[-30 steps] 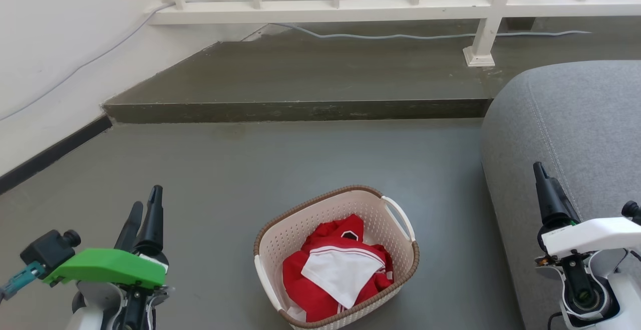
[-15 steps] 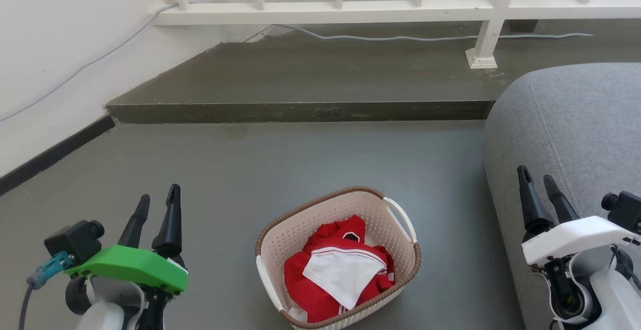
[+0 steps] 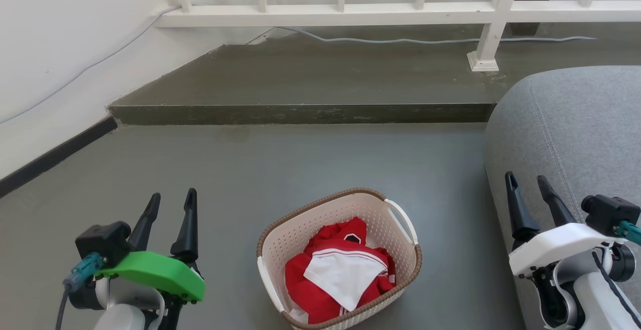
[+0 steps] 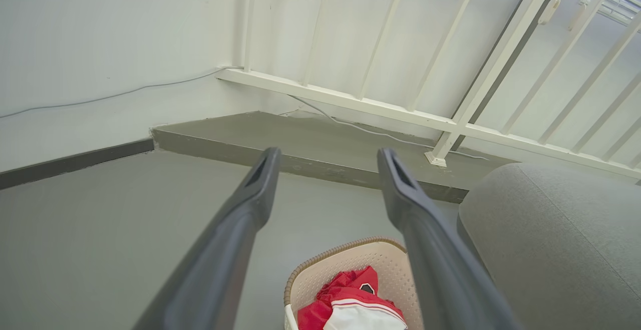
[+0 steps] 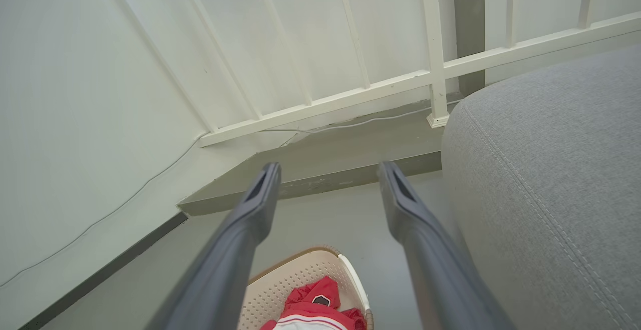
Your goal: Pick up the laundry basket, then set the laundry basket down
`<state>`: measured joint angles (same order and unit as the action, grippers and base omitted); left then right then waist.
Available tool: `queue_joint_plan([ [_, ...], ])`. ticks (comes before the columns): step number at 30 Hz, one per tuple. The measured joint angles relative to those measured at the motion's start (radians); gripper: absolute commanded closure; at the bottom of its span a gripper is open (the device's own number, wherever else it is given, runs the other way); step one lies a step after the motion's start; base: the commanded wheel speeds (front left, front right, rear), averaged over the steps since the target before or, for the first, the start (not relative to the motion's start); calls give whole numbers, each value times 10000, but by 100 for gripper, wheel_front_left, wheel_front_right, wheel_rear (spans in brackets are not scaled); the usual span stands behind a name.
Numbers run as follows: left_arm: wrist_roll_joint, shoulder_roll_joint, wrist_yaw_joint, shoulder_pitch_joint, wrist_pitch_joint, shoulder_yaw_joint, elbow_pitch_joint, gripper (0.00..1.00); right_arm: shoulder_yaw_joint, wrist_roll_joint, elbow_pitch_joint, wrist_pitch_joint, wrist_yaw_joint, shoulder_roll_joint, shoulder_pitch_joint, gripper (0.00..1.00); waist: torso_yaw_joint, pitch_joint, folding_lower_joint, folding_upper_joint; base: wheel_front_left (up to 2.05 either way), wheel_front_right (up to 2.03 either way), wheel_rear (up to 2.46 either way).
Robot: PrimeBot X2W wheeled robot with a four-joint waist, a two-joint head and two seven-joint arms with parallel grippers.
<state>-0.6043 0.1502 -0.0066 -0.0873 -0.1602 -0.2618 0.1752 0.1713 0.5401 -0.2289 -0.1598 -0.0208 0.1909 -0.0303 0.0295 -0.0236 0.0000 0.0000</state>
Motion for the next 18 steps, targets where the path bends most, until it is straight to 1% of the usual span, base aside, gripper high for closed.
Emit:
queue_joint_plan([
  [4, 518, 67, 84, 4, -113, -207, 58, 0, 100, -522, -46, -113, -104, 52, 12, 0, 7, -14, 0, 0, 0, 0, 0],
  [7, 1016, 96, 173, 5, -301, -405, 82, 0, 178, -1005, -69, -274, -251, 84, 64, 0, 25, -34, 0, 0, 0, 0, 0],
  [10, 1417, 165, 259, 6, -403, -546, 111, 0, 247, -1367, -86, -366, -284, 100, 188, 0, 38, -50, 0, 0, 0, 0, 0],
  [14, 1737, 184, 309, 8, -518, -663, 178, 0, 316, -1839, -125, -520, -414, 105, 205, 0, 47, -65, 0, 0, 0, 0, 0],
  [18, 2150, 196, 420, 8, -614, -748, 288, 0, 366, -2295, -151, -644, -441, 111, 230, 0, 48, -76, 0, 0, 0, 0, 0],
])
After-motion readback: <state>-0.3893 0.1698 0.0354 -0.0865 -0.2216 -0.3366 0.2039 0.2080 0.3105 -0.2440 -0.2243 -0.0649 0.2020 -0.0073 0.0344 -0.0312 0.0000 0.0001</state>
